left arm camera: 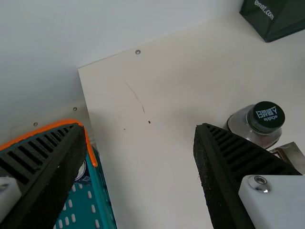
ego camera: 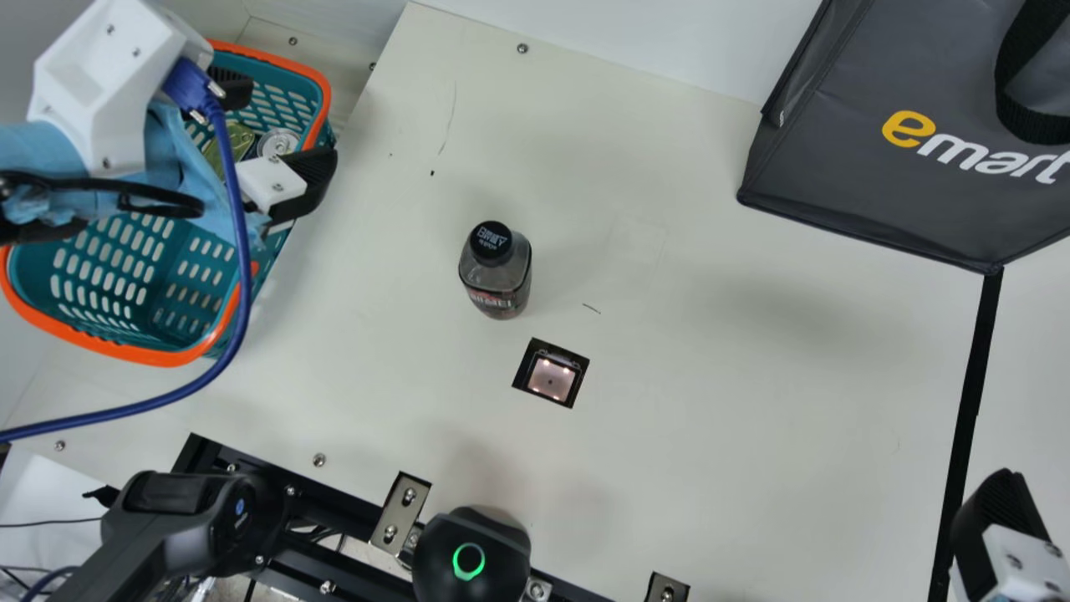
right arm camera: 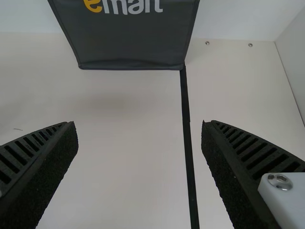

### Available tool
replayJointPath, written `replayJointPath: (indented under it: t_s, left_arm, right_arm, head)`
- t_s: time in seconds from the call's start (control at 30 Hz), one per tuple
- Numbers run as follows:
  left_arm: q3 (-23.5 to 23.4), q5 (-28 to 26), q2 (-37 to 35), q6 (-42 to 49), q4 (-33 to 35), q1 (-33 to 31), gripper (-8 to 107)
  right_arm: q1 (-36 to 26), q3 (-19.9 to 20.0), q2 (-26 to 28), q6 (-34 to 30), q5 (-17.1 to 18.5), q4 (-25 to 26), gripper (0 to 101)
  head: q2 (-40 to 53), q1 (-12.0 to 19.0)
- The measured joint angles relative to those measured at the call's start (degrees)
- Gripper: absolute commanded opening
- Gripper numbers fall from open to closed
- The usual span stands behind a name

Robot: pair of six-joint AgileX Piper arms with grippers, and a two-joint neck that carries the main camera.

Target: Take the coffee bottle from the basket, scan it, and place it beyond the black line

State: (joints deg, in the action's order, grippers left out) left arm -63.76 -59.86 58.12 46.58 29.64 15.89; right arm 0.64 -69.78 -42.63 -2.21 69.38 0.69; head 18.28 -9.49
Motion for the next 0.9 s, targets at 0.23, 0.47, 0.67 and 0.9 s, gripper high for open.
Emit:
replayJointPath:
  t_s: [0.23, 0.47, 0.67, 0.9]
  left_arm:
    - [0.00, 0.00, 0.00, 0.00, 0.00, 0.00, 90]
    - [0.00, 0.00, 0.00, 0.00, 0.00, 0.00, 90]
    - [0.00, 0.00, 0.00, 0.00, 0.00, 0.00, 90]
    - [0.00, 0.00, 0.00, 0.00, 0.00, 0.00, 90]
  right_arm:
    - [0.00, 0.00, 0.00, 0.00, 0.00, 0.00, 91]
    - [0.00, 0.00, 0.00, 0.00, 0.00, 0.00, 91]
    - [0.00, 0.00, 0.00, 0.00, 0.00, 0.00, 91]
    - [0.00, 0.00, 0.00, 0.00, 0.00, 0.00, 91]
  head:
    - [0.00, 0.00]
    - [0.00, 0.00]
    - [-5.45, 0.00]
    - [-14.59, 0.09]
